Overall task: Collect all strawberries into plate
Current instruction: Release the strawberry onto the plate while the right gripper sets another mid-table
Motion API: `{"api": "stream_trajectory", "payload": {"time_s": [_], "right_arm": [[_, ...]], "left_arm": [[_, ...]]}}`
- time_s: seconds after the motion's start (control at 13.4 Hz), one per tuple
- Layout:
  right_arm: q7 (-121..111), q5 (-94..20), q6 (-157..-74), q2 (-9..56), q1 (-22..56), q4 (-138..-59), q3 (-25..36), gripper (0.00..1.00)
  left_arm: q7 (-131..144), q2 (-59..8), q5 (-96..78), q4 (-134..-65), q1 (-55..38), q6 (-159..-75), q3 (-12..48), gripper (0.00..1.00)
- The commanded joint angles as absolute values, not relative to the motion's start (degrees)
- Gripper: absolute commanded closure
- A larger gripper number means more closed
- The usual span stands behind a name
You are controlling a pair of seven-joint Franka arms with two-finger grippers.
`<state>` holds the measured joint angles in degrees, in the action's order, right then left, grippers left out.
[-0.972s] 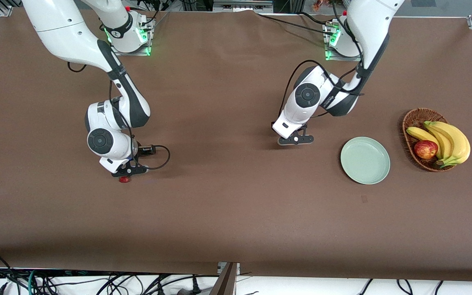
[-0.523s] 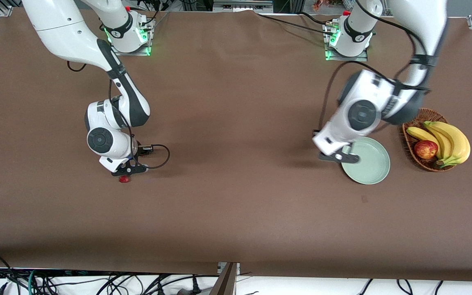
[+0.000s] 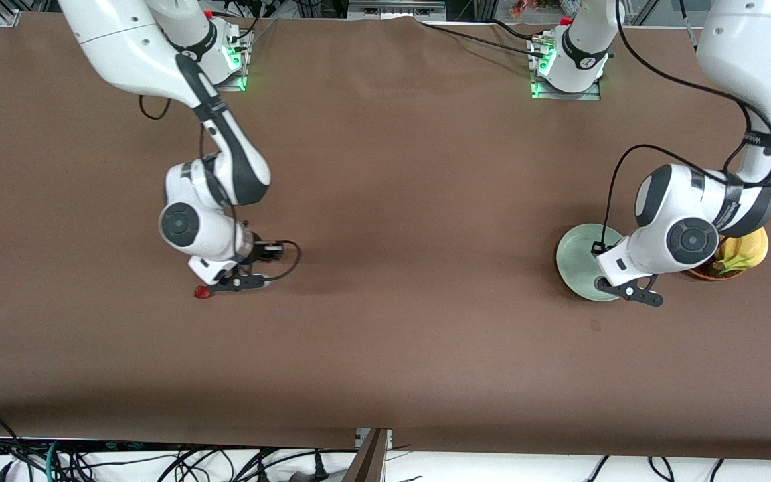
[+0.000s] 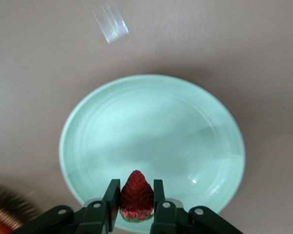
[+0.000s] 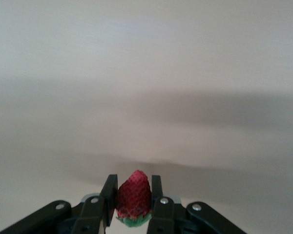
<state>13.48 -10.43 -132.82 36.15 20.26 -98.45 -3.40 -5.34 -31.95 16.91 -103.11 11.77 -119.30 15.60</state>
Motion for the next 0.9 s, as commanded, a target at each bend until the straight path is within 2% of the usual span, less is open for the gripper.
{"api": "stream_trajectory", "payload": {"time_s": [0.0, 0.07, 0.15, 0.22, 0.3, 0.52, 0.82], "right_arm": [[24.74, -11.43, -134.47, 42.96, 27.83, -87.84, -3.08, 1.00], [28.79, -11.34, -134.91, 45.24, 30.21, -84.15, -3.08, 1.00], [32.74, -11.34, -135.96, 47.44, 32.24, -80.72, -3.08, 1.00], [35.48, -11.34, -138.14, 49.29, 34.17, -78.16, -3.08, 1.00], [37.51, -11.34, -141.30, 50.96, 36.28, -76.31, -3.08, 1.00], [41.13, -11.34, -152.02, 55.71, 42.00, -73.49, -3.08, 1.00], [45.59, -11.34, -154.42, 60.28, 46.40, -67.34, -3.08, 1.00]], "left_arm": [[-7.03, -35.59, 18.37, -102.74, 14.23, -122.33, 16.52, 0.98], [-7.21, -35.77, 18.46, -103.27, 14.59, -123.74, 16.52, 0.97], [-7.29, -35.60, 18.46, -103.27, 14.68, -123.75, 16.52, 0.80], [-7.12, -35.42, 18.37, -103.27, 14.68, -123.66, 16.52, 0.24], [-7.12, -35.16, 18.37, -103.10, 14.68, -123.58, 16.52, 0.00], [-7.03, -32.53, 18.28, -102.31, 14.68, -120.77, 16.61, 0.00], [-6.59, -27.08, 16.62, -102.04, 14.68, -118.74, 17.40, 0.00]]}}
